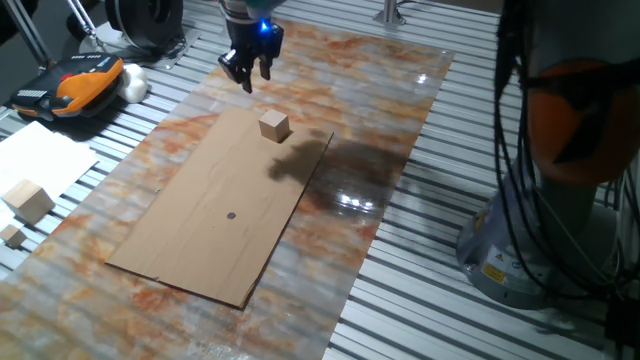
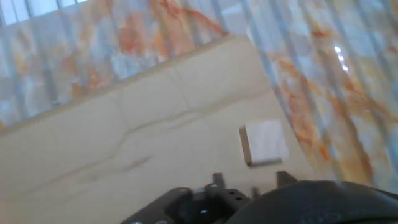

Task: Grab the block and place it at the designated location

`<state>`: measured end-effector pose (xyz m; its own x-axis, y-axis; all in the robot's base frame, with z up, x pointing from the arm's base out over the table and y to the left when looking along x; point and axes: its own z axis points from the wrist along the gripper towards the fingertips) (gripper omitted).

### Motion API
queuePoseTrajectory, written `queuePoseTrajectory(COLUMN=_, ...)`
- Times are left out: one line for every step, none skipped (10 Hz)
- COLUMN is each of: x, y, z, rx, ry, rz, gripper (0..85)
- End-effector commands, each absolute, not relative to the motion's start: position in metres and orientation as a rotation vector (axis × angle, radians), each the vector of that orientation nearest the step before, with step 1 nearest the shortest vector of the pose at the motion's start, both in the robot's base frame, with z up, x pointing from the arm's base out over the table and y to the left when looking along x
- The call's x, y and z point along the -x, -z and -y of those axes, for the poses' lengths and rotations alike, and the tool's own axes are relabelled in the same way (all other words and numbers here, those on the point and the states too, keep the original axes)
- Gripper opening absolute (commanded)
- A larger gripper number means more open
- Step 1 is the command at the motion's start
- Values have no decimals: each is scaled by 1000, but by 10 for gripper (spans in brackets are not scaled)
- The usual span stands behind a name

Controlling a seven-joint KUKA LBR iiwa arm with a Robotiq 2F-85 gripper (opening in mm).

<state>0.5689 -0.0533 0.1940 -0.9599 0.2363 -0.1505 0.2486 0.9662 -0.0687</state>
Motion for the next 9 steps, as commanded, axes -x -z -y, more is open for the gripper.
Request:
queuePoseTrajectory(x=-577, y=-169, z=71, rx=-344, ry=115, rz=-2985, gripper=850)
queuePoseTrajectory(x=-580, y=-152, z=79, rx=-325, ry=102, rz=-2990, gripper=850)
queuePoseTrajectory(x=-582, y=-142, z=82, rx=-320, ry=87, rz=-2999, gripper=850)
queuePoseTrajectory(x=-583, y=-136, z=80, rx=-319, ry=81, rz=-3026, gripper=850)
queuePoseTrajectory(x=-582, y=-130, z=75, rx=-301, ry=109, rz=-3054, gripper=850)
queuePoseTrajectory(x=-578, y=-121, z=74, rx=-293, ry=117, rz=-3071, gripper=850)
queuePoseTrajectory(x=-574, y=-107, z=76, rx=-282, ry=92, rz=-3060, gripper=850)
queuePoseTrajectory(x=-571, y=-92, z=79, rx=-258, ry=90, rz=-3045, gripper=850)
queuePoseTrajectory(x=-569, y=-77, z=84, rx=-235, ry=72, rz=-3033, gripper=850)
